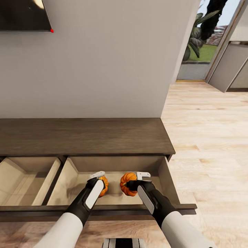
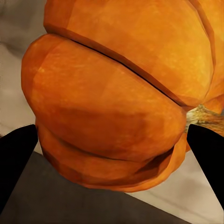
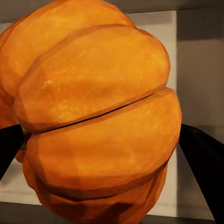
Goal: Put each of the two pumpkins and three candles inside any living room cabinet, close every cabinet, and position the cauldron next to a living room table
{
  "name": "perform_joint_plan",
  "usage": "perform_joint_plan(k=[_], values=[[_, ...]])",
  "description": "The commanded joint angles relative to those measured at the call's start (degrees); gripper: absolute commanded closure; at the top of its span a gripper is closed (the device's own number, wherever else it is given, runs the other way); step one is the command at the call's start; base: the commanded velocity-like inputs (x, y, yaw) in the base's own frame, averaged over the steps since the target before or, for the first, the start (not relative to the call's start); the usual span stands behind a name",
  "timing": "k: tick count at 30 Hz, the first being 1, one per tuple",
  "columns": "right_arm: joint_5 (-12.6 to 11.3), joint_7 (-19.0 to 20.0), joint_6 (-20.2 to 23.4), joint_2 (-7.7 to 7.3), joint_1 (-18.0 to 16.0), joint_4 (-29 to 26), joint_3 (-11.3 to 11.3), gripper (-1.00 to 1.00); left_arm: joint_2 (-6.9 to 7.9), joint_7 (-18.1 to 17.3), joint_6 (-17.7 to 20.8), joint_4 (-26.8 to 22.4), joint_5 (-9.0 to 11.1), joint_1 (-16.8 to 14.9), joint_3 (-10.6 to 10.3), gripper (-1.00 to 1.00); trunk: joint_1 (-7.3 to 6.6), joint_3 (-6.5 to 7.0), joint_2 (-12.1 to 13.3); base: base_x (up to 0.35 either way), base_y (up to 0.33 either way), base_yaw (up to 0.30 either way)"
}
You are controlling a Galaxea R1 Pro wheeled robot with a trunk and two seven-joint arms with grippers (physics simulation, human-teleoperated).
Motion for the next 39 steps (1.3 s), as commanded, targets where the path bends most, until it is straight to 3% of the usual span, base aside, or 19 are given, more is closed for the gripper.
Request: perform_joint_plan(k=[1,8,25,33,34,39], values=[[-0.55,-0.63,0.11,0.0,-0.03,-0.08,0.08,1.0,0.03,0.51,0.18,-0.08,0.34,-0.03,-0.17,1.0,0.01,-0.27,-0.03,0.0,0.0,0.0],[-0.59,-6.44,-1.21,0.0,-0.03,-0.01,-0.05,1.0,0.03,0.51,0.17,-0.08,0.38,-0.04,-0.17,1.0,0.12,-1.15,-0.09,0.0,0.0,0.0],[-0.6,-6.77,-1.55,0.0,-0.03,0.0,-0.05,1.0,-0.31,0.51,0.18,-0.08,0.42,-0.03,-0.17,1.0,0.48,-4.26,-0.27,0.0,0.0,0.0],[-0.55,-6.78,-1.55,0.0,-0.03,0.0,-0.05,1.0,-0.32,0.51,0.13,-0.08,0.36,-0.05,-0.17,1.0,0.48,-4.26,-0.27,0.0,0.0,0.0],[-0.55,-6.78,-1.55,0.0,-0.03,0.0,-0.05,-1.0,-0.32,0.51,0.16,-0.08,0.35,-0.04,-0.17,1.0,0.48,-4.26,-0.27,0.0,0.0,0.0],[-0.55,-6.78,-1.51,0.0,-0.03,0.0,-0.05,-1.0,-0.32,0.51,0.18,-0.08,0.39,-0.05,-0.17,1.0,0.48,-4.26,-0.27,0.0,0.0,0.0]])
